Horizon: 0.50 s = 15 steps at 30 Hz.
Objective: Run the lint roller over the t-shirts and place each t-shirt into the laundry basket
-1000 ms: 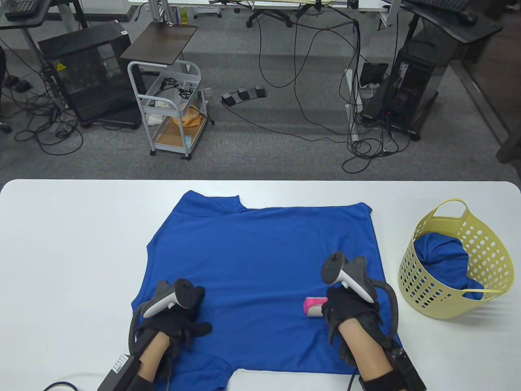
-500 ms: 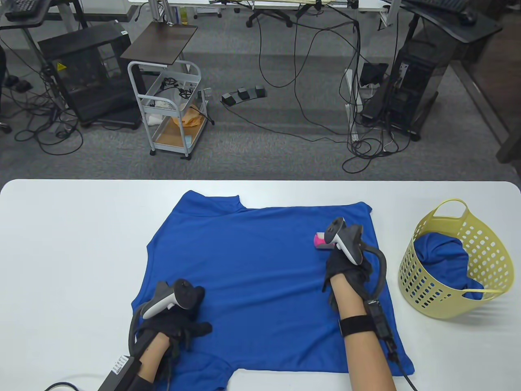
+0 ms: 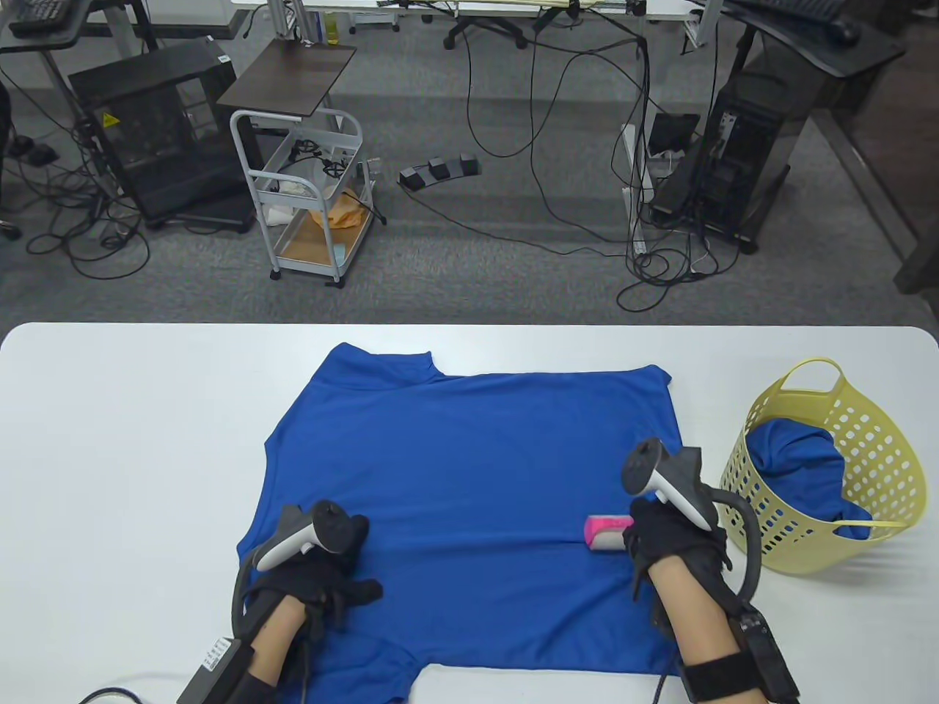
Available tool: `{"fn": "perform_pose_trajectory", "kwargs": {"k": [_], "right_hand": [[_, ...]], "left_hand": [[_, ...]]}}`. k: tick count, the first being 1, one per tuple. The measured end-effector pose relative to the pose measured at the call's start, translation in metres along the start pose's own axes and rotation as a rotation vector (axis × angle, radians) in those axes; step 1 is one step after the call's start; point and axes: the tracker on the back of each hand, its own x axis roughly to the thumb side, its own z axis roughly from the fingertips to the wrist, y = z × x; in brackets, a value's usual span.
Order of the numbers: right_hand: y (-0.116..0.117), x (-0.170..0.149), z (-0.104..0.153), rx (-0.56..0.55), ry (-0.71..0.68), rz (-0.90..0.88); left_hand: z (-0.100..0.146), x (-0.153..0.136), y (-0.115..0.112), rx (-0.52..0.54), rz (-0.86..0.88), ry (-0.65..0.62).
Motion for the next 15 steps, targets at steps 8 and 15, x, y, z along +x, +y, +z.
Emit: {"fn": "perform_pose_trajectory", "kwargs": {"k": [8,15], "right_hand": [[0.012,-0.01,0.015,-0.024,0.021,-0.016],[-0.008,0.015,-0.078,-0.157,0.156,-0.22]], "left_hand": [[0.0,-0.002,-0.001,0.02,0.008,0.004],[0.0,-0.003,-0.001,0.015,0.008,0.005]]}}
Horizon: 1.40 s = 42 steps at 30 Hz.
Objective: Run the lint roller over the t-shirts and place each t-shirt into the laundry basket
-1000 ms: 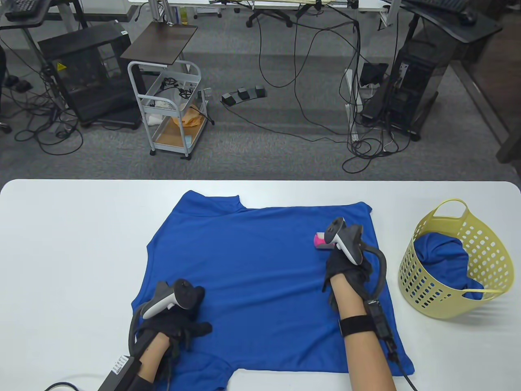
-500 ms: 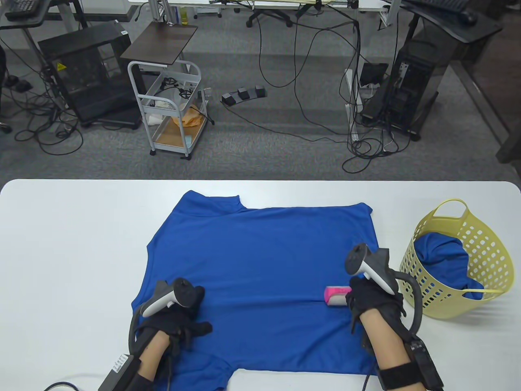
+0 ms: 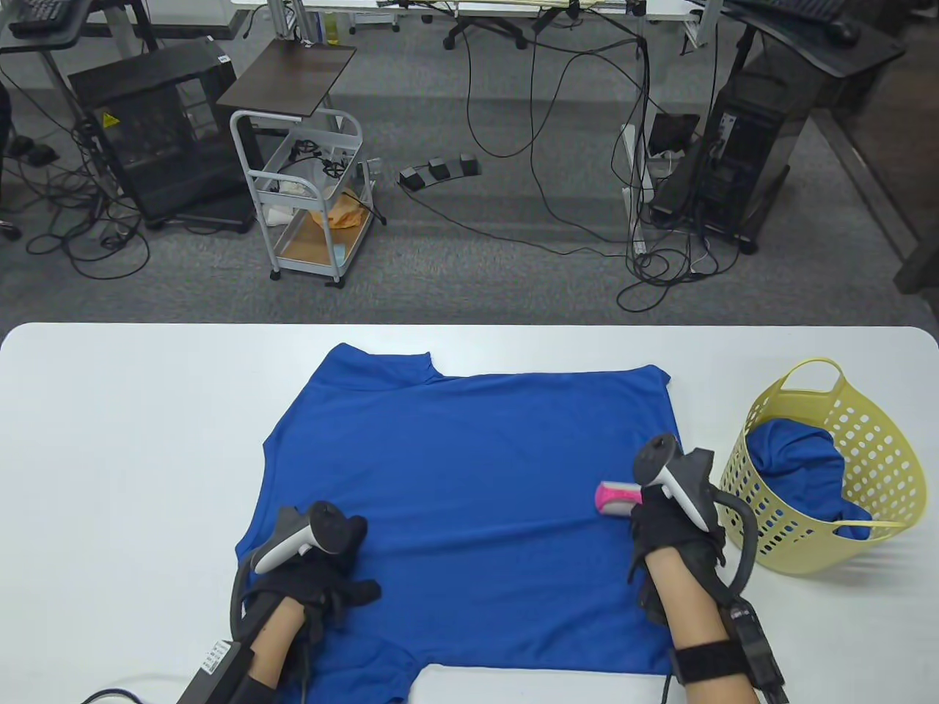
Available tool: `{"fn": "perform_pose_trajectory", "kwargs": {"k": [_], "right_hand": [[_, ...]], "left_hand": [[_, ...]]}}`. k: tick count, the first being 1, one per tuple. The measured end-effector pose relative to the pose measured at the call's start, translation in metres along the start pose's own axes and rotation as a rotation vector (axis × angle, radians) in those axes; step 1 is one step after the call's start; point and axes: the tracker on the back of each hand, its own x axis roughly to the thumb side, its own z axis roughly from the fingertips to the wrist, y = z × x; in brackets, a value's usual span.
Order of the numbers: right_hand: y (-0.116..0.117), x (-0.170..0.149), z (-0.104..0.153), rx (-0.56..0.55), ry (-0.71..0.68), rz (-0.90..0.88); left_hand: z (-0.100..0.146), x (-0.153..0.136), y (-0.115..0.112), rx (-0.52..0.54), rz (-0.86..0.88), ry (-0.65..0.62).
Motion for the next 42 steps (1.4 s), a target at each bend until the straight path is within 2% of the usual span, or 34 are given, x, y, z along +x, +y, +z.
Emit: {"fn": "perform_pose_trajectory", "kwargs": {"k": [1,3,7,10,12,15,17,22,27,32,37,42], "right_hand": [[0.001,0.009,-0.021,-0.032,0.03,-0.071],[0.001,0.024,-0.046,-0.049,0.08,-0.134],[-0.002,0.052,-0.085,-0.038,0.156,-0.041],[-0.006,0.059,-0.102,-0.013,0.141,-0.043],[-0.007,0.057,-0.105,0.018,0.136,-0.084],[-0.009,0.051,-0.094,-0.023,0.097,-0.046],[-0.013,0.044,-0.077,-0.016,0.057,-0.014],[-0.021,0.009,-0.027,0.082,-0.018,0.044],[-0.021,-0.033,0.028,0.239,-0.043,0.106],[-0.012,-0.063,0.067,0.278,-0.04,0.162],[-0.006,-0.071,0.081,0.286,-0.027,0.178],[-0.01,-0.063,0.068,0.209,-0.01,0.142]], "left_hand": [[0.0,0.0,0.0,0.001,-0.001,-0.001],[0.0,0.0,0.0,0.002,-0.003,0.0],[0.0,0.0,-0.001,-0.003,-0.002,-0.002],[0.0,0.0,-0.001,0.0,-0.004,-0.003],[0.0,0.001,-0.001,-0.001,-0.003,-0.001],[-0.001,0.001,-0.001,-0.008,-0.005,0.001],[-0.001,0.001,-0.001,-0.013,-0.004,0.001],[0.0,0.002,-0.001,-0.015,-0.003,0.006],[0.0,0.002,0.0,-0.019,-0.002,0.024],[-0.001,0.001,0.0,-0.015,0.0,0.026],[0.0,0.001,0.001,-0.013,0.002,0.029],[-0.001,0.0,0.001,-0.009,0.003,0.024]]}}
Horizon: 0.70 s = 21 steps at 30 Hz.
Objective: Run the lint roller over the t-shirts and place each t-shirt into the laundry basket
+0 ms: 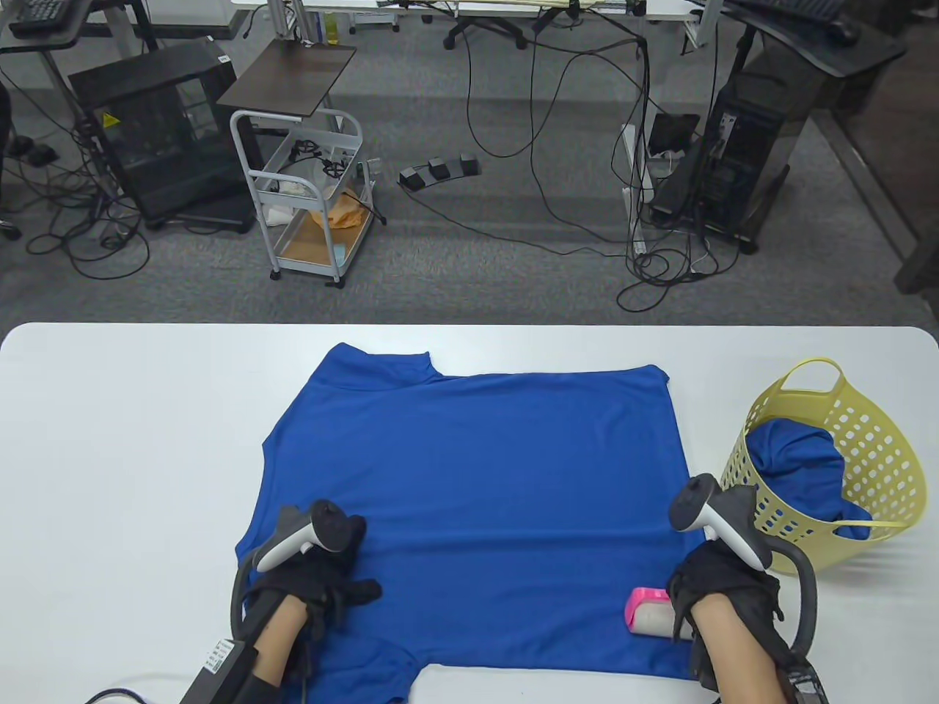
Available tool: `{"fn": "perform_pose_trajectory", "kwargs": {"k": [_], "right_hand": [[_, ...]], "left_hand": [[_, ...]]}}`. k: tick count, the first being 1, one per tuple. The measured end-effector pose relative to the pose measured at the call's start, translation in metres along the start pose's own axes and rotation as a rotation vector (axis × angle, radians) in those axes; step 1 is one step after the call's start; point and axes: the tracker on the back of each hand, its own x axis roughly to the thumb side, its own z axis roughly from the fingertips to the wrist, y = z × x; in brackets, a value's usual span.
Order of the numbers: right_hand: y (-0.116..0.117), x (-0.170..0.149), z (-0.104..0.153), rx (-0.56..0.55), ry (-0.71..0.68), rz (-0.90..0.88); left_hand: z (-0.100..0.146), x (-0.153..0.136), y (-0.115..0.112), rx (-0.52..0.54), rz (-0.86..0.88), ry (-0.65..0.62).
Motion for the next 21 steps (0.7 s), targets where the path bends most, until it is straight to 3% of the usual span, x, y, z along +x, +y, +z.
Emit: {"fn": "perform_pose_trajectory", "kwargs": {"k": [3,10,13,19,21], "right_hand": [[-0.007,0.01,-0.018,-0.045,0.011,-0.051],[-0.024,0.044,-0.093,-0.134,0.068,-0.264],[-0.03,0.058,-0.12,-0.16,0.111,-0.266],[-0.043,0.09,-0.174,-0.051,0.161,-0.258],[-0.045,0.095,-0.188,-0.061,0.167,-0.245]], "left_hand": [[0.0,0.0,0.0,0.0,0.002,-0.004],[0.0,0.0,-0.001,-0.005,0.002,-0.006],[0.0,0.0,-0.001,-0.01,0.003,-0.009],[-0.001,0.0,-0.001,-0.025,0.003,-0.013],[-0.001,0.0,-0.001,-0.025,0.003,-0.015]]}}
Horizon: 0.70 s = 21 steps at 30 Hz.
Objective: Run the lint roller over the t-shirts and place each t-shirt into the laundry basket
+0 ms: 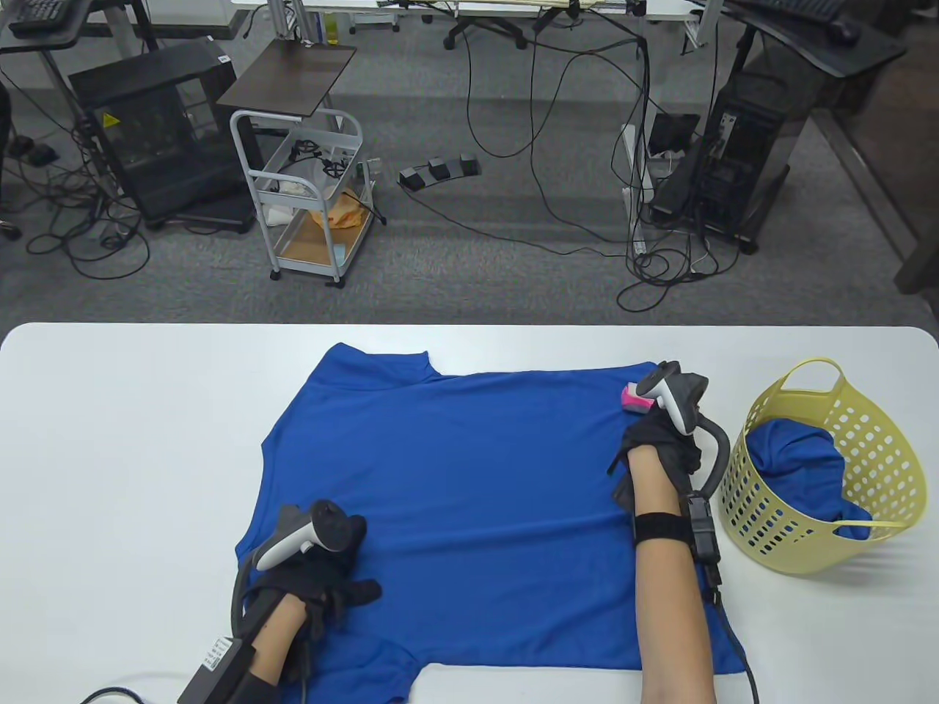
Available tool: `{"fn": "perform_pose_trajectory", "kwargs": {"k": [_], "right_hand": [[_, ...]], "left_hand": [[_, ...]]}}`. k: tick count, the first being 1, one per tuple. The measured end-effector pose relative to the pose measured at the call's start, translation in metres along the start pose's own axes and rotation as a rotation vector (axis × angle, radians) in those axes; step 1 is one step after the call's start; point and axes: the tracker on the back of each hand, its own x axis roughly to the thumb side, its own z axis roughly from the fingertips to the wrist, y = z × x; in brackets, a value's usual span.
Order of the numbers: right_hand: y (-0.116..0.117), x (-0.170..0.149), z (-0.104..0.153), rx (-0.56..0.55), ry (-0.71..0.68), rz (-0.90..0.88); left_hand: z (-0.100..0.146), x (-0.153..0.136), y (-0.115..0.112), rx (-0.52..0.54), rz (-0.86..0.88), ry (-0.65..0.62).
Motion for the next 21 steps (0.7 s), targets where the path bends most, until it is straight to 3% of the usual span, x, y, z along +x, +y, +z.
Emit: {"fn": "perform_pose_trajectory", "kwargs": {"k": [7,12,16,21], "right_hand": [[0.001,0.005,-0.014,-0.034,0.01,0.013],[-0.001,-0.007,0.001,-0.143,-0.092,-0.152],[-0.008,-0.014,0.035,-0.272,-0.228,-0.166],[-0.016,-0.017,0.115,-0.404,-0.527,-0.26]], "left_hand": [[0.0,0.0,-0.001,0.0,0.0,-0.003],[-0.001,-0.003,0.002,-0.032,0.057,-0.037],[0.003,-0.011,0.009,0.002,0.125,-0.087],[0.025,-0.035,0.034,0.169,0.351,-0.166]]}}
